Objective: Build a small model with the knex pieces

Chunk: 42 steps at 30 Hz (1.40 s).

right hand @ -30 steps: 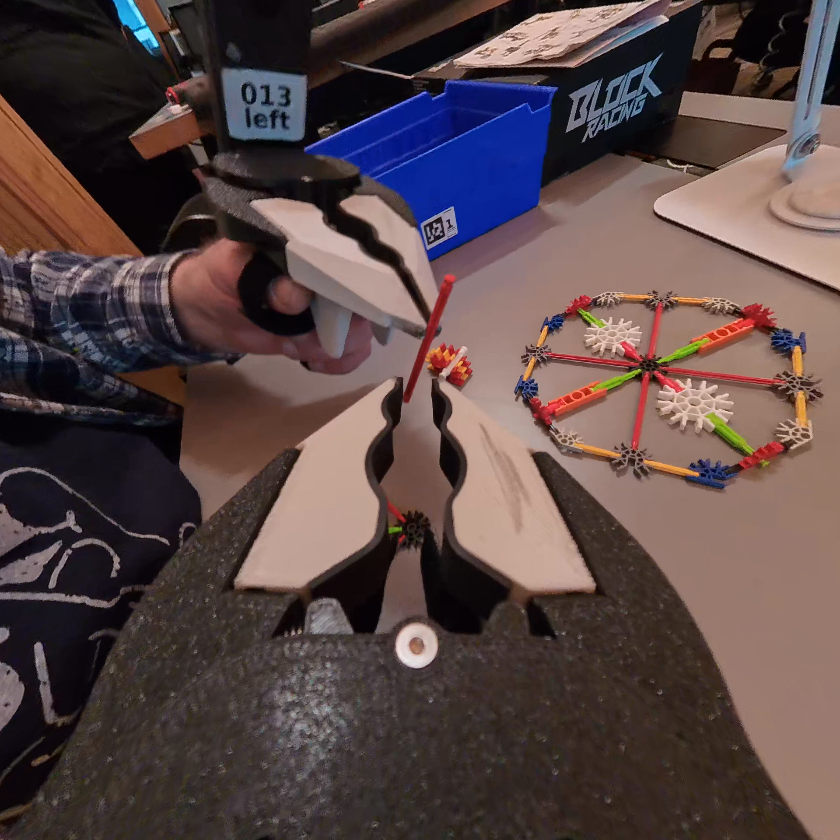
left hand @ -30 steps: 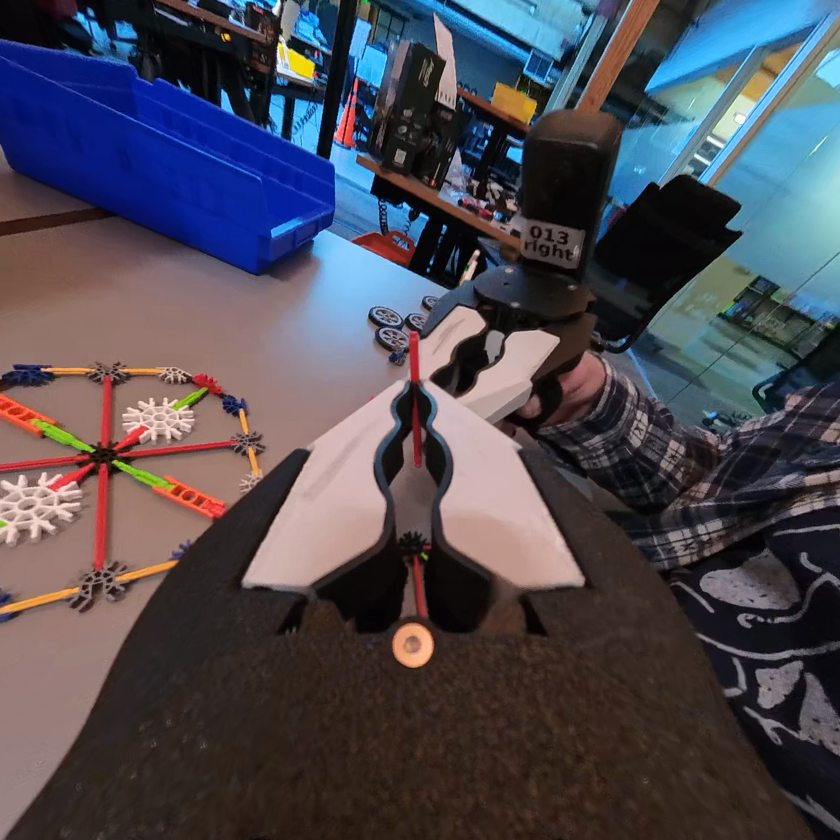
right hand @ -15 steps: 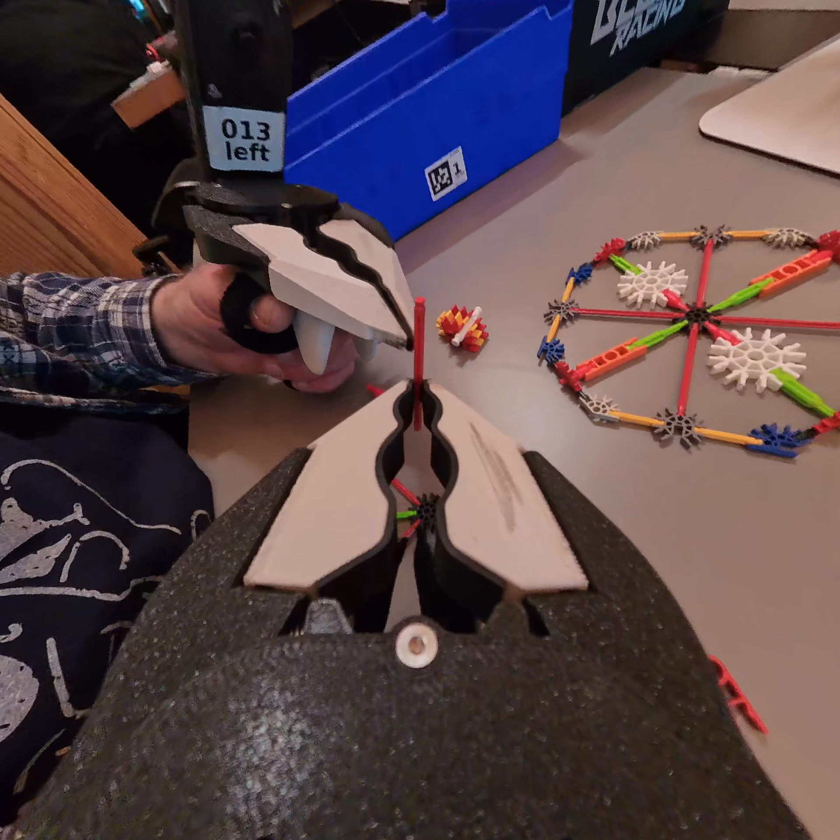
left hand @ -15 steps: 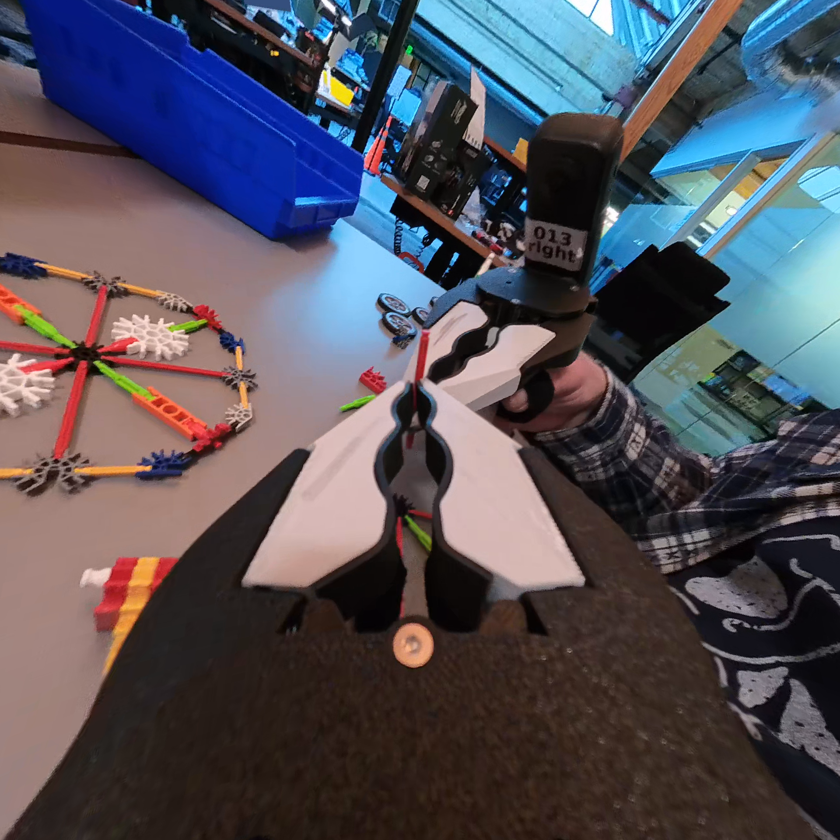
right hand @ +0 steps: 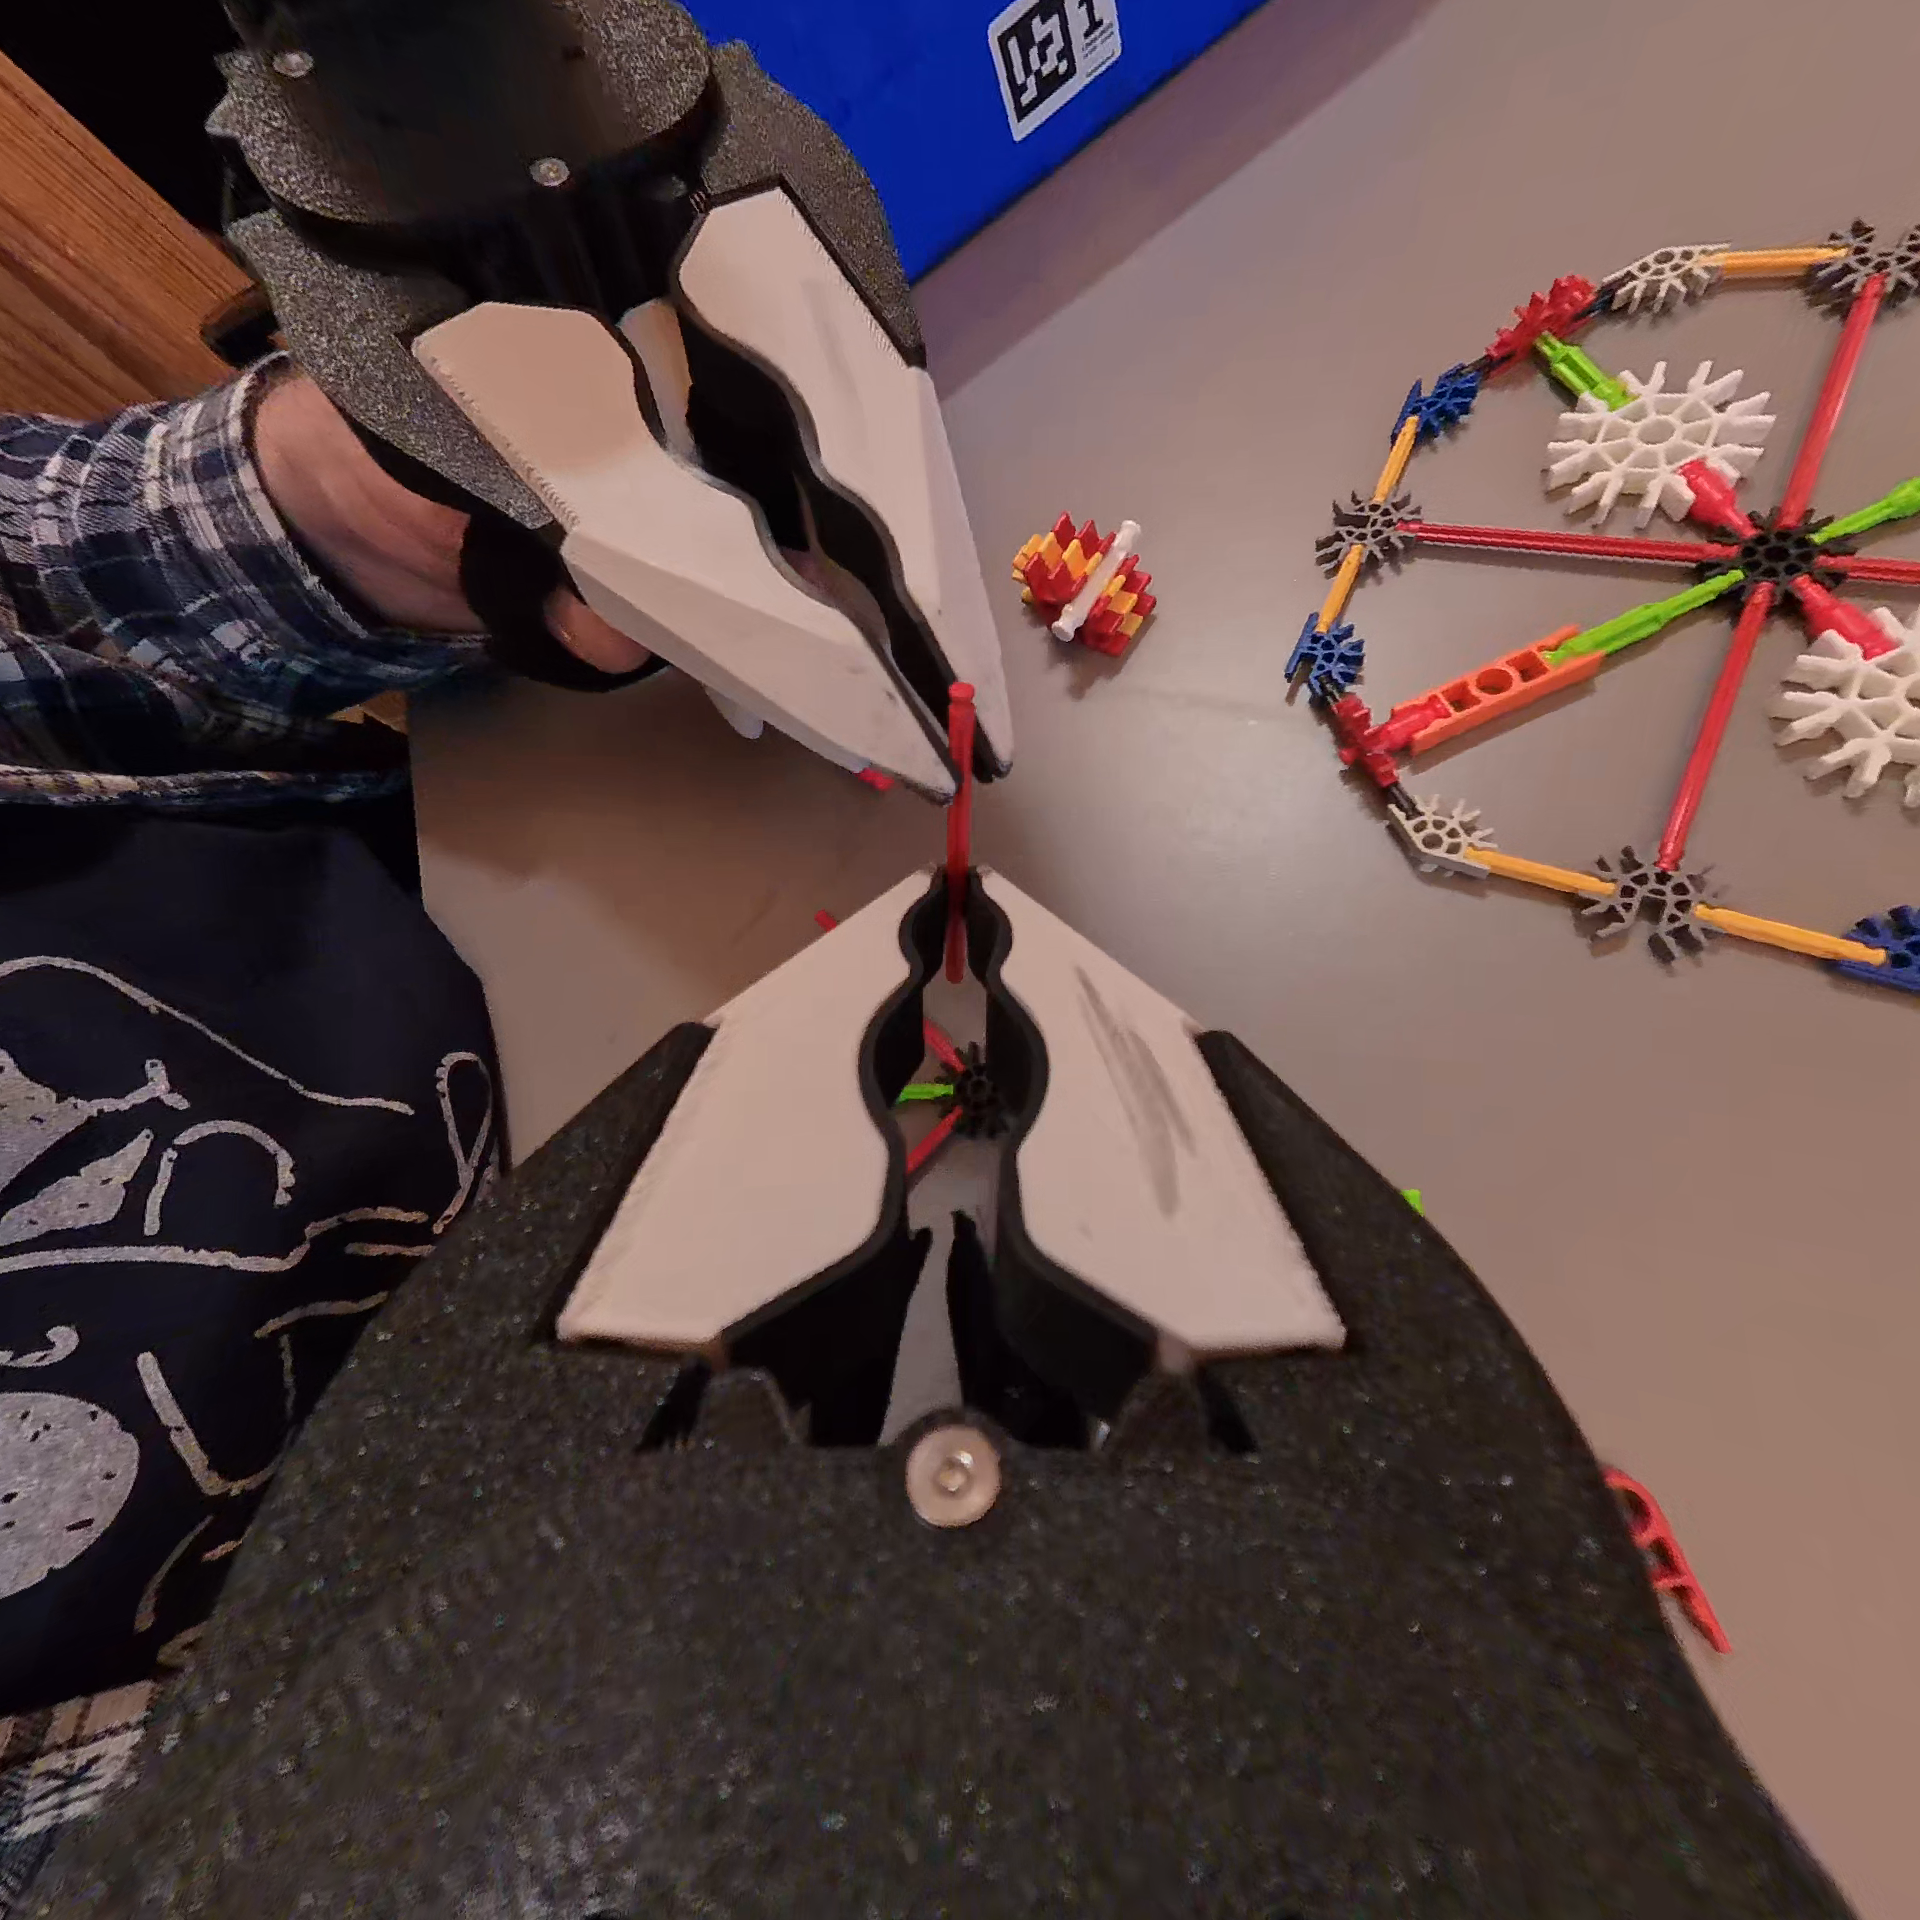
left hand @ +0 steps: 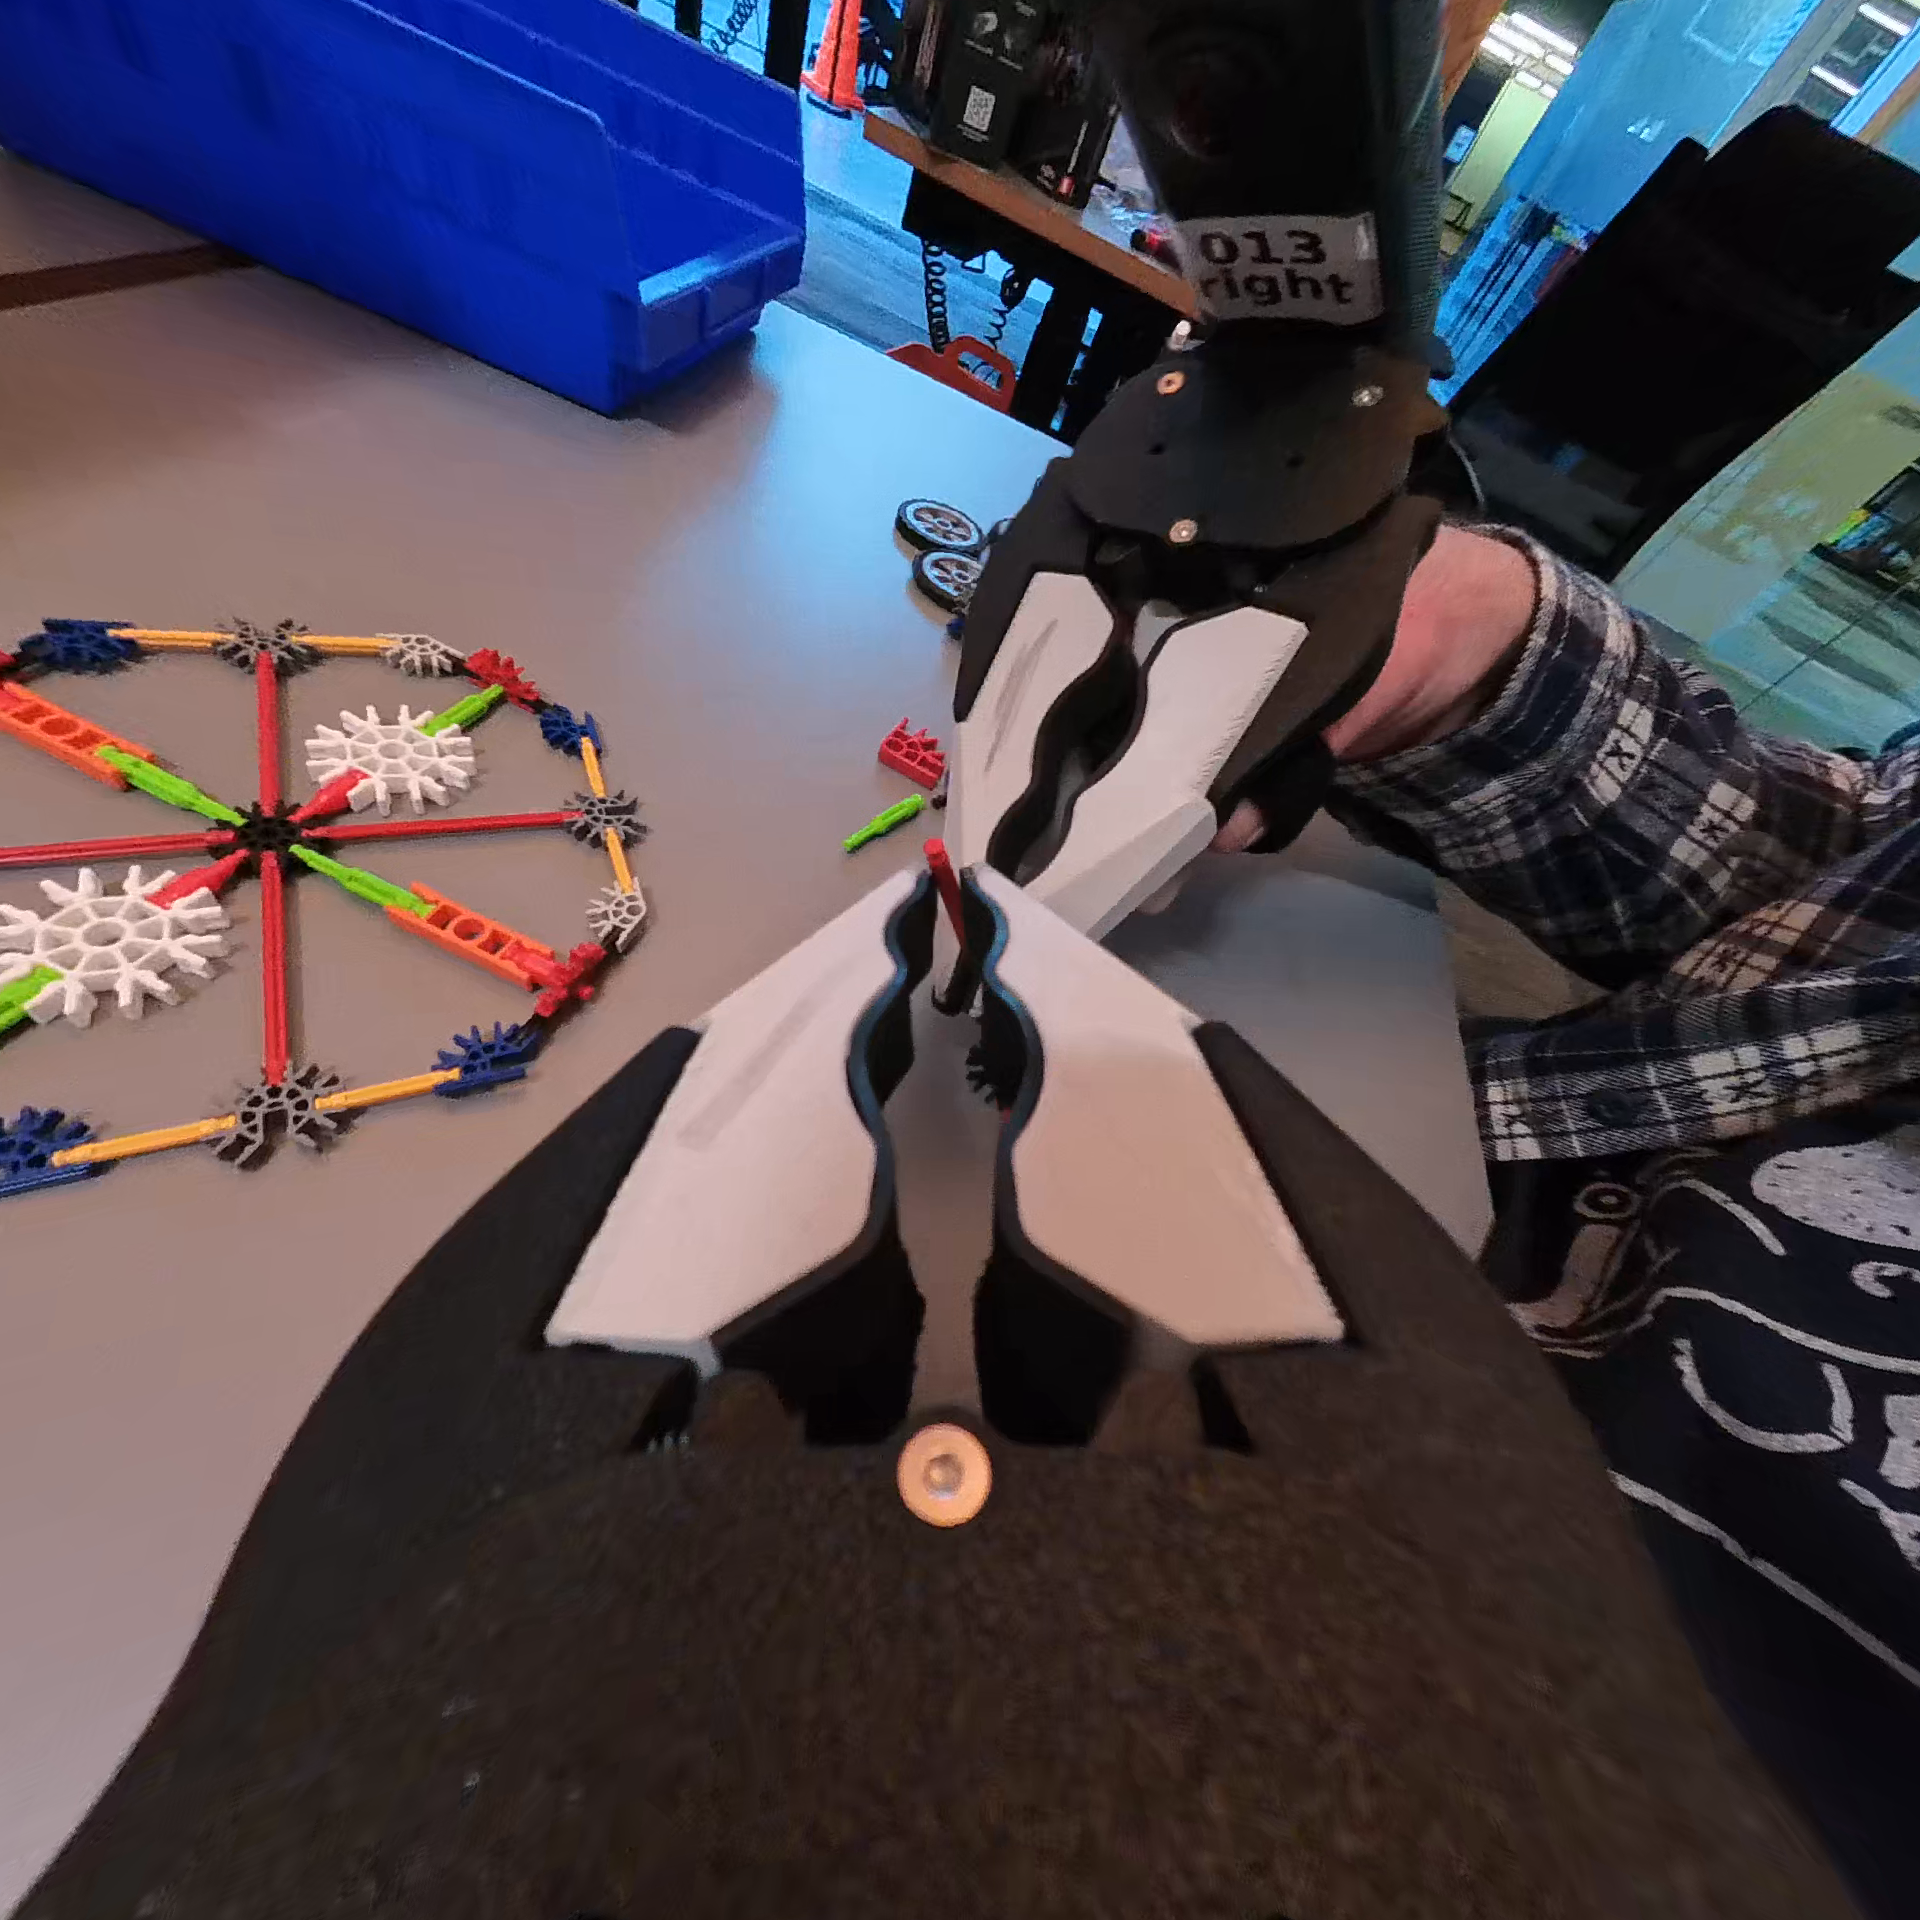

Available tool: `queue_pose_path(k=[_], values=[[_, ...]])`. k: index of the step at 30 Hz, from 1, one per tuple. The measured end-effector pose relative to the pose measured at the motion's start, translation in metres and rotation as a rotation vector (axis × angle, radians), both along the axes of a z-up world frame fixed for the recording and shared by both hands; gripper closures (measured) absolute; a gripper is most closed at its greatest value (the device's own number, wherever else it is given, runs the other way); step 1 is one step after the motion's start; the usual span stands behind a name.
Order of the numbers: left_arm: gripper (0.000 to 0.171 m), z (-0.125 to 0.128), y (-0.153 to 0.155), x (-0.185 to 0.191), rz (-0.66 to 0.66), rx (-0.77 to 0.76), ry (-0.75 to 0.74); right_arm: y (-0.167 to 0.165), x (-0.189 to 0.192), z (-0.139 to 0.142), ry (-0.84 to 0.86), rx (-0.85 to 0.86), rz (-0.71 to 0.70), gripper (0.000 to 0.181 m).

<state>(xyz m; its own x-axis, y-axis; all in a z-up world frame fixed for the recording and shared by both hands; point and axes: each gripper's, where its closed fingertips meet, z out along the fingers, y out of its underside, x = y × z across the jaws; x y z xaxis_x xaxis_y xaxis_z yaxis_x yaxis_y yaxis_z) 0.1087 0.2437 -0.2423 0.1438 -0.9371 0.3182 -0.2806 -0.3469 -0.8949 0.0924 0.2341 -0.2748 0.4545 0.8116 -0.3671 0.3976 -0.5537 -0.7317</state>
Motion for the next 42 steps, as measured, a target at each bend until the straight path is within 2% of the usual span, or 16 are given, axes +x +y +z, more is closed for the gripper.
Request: queue_pose_path(k=[6, 12, 18, 22, 33, 42], values=[[0.169, -0.004, 0.005, 0.000, 0.005, -0.082, -0.004, 0.004, 0.005, -0.003, -0.009, -0.006, -0.022, 0.178], [0.170, -0.007, 0.010, 0.002, 0.002, -0.134, 0.006, 0.005, 0.009, -0.005, -0.007, -0.025, -0.023, 0.167], [0.170, -0.008, 0.014, 0.000, -0.004, -0.208, 0.003, 0.010, 0.016, -0.007, 0.001, -0.034, -0.040, 0.167], [0.170, -0.011, 0.011, -0.001, -0.027, -0.283, 0.000, 0.006, 0.012, -0.010, 0.011, -0.044, -0.018, 0.176], [0.170, -0.023, 0.001, 0.002, -0.056, -0.304, 0.057, 0.000, 0.008, -0.017, -0.023, -0.054, 0.021, 0.179], [0.168, -0.027, 0.004, 0.000, -0.059, -0.208, 0.128, -0.002, 0.008, -0.025, -0.050, -0.099, 0.024, 0.180]])
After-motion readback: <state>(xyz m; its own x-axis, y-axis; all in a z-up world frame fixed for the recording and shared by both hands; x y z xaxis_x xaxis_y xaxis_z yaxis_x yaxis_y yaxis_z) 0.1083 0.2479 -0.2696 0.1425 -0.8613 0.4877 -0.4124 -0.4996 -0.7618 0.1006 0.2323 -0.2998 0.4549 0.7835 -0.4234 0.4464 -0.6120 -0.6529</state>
